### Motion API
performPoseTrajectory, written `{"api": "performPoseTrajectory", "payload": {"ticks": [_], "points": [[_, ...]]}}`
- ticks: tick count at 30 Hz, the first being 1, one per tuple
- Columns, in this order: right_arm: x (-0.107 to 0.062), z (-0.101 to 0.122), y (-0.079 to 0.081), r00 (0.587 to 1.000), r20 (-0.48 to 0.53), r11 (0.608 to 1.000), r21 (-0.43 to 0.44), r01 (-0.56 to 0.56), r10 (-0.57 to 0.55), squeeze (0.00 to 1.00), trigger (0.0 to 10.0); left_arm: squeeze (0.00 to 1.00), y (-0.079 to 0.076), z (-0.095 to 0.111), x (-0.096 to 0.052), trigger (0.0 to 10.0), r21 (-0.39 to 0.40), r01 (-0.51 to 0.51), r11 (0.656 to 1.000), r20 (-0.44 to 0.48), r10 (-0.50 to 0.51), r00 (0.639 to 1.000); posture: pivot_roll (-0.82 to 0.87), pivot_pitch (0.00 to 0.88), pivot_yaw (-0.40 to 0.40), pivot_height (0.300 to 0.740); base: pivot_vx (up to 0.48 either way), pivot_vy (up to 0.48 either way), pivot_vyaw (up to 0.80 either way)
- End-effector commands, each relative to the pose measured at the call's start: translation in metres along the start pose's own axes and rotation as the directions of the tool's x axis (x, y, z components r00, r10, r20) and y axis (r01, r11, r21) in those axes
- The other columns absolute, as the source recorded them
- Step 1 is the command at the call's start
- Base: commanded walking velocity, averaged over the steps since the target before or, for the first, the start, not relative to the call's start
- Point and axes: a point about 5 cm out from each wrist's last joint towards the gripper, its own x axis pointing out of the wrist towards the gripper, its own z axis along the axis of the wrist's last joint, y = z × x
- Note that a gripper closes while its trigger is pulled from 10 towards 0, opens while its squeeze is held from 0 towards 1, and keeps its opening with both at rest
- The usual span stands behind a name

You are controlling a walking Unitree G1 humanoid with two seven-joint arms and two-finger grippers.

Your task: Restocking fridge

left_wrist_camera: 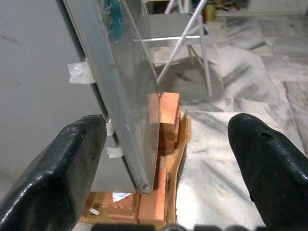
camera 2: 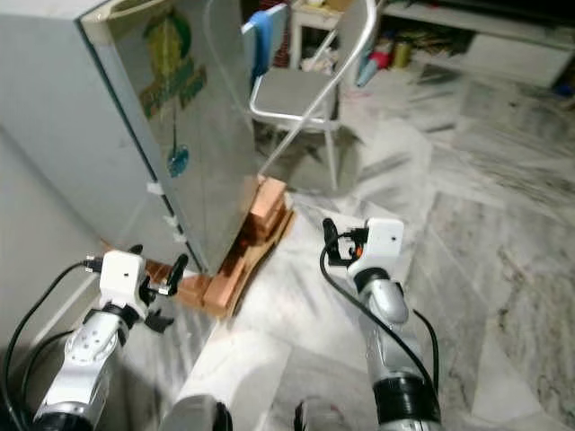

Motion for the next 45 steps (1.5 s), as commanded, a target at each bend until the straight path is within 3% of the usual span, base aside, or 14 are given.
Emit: {"api": "performPoseTrajectory", "payload": {"ticks": [1, 13, 18, 20, 33, 45], "points": [[0.001, 0.003, 0.004, 1.0, 0.01, 1.0, -0.007, -0.009, 0.009, 0.0, 10.0, 0.0, 0.002, 0.001, 0.0, 10.0, 0.013, -0.004, 1.0, 0.009, 0.004, 1.0, 0.04, 0.061, -0.004, 0.74, 0.244, 0.416, -0.8], [0.003, 0.006, 0.005, 1.0, 0.02, 1.0, -0.029, -0.012, 0.013, 0.0, 10.0, 0.0, 0.002, 0.0, 0.0, 10.0, 0.016, -0.015, 1.0, 0.013, 0.015, 1.0, 0.05, 0.057, -0.009, 0.74, 0.2, 0.066, -0.31], [0.003, 0.005, 0.004, 1.0, 0.02, 0.999, -0.032, -0.01, 0.01, 0.0, 10.0, 0.0, 0.006, 0.001, 0.001, 10.0, 0.011, -0.052, 0.999, 0.015, 0.052, 0.999, 0.05, 0.055, -0.011, 0.74, 0.0, 0.0, 0.0], [0.002, 0.005, 0.003, 1.0, 0.017, 1.0, -0.031, -0.005, 0.006, 0.0, 10.0, 0.0, 0.012, 0.002, 0.002, 10.0, -0.03, -0.096, 0.995, 0.011, 0.097, 0.995, 0.05, 0.056, -0.018, 0.74, 0.0, 0.0, 0.0], [-0.013, -0.001, 0.003, 1.0, -0.001, 0.999, -0.039, -0.018, 0.018, 0.0, 10.0, 0.0, 0.047, 0.037, 0.055, 10.0, -0.057, -0.261, 0.964, 0.056, 0.264, 0.963, -0.01, 0.074, 0.006, 0.74, 0.0, 0.0, 0.0], [-0.028, 0.0, -0.006, 1.0, 0.007, 0.999, -0.048, 0.024, -0.024, 0.0, 10.0, 0.0, 0.062, 0.057, 0.072, 10.0, -0.049, -0.272, 0.961, 0.08, 0.276, 0.958, -0.04, 0.089, 0.011, 0.74, 0.0, 0.0, 0.0]]}}
